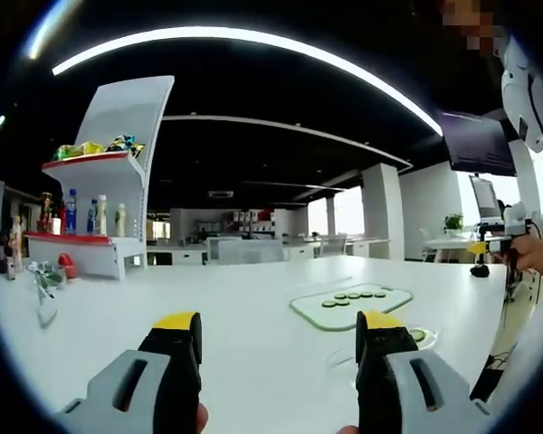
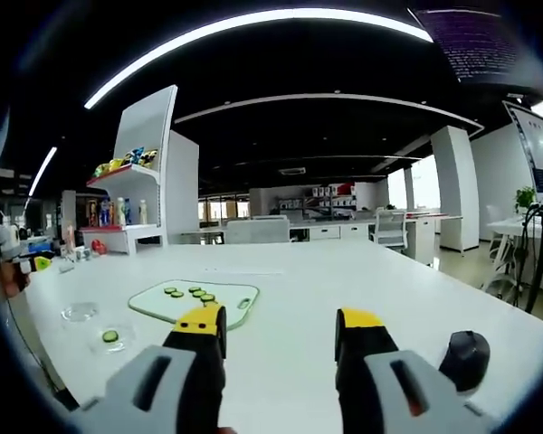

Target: Open the petri dish lid, add cucumber slices into the petri dish, and close the lid

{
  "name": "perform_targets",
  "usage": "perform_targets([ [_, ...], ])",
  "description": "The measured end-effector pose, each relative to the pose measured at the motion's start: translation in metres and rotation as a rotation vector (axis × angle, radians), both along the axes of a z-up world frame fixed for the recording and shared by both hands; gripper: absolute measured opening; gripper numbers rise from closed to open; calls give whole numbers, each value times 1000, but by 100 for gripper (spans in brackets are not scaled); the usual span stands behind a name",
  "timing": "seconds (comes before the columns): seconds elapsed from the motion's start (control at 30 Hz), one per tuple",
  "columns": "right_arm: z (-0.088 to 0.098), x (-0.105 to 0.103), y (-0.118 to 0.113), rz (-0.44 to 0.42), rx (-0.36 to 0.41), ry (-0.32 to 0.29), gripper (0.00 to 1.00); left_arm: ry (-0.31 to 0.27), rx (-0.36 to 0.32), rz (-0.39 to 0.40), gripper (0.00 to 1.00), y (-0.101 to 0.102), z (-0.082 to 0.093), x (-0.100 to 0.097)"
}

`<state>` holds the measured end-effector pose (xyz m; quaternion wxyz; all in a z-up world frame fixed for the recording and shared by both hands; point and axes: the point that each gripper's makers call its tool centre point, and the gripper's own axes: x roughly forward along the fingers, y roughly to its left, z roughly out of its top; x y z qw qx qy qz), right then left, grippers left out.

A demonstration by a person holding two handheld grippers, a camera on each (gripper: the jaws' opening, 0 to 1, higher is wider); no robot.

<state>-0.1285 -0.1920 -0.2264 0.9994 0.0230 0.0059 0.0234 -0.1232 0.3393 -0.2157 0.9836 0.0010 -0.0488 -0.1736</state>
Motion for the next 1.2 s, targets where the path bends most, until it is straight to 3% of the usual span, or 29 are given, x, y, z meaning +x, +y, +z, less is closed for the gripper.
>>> perform_targets([
  [0.7, 6, 1, 2, 28, 13, -15, 51, 4, 18, -15, 69, 1, 0, -3],
  [0.97, 18, 4, 13, 109, -10, -19, 52, 0, 34, -68, 70, -8, 3, -7],
  [1.2, 35, 9, 35, 245, -34, -27, 55, 17, 37, -140, 71, -18, 3, -13],
])
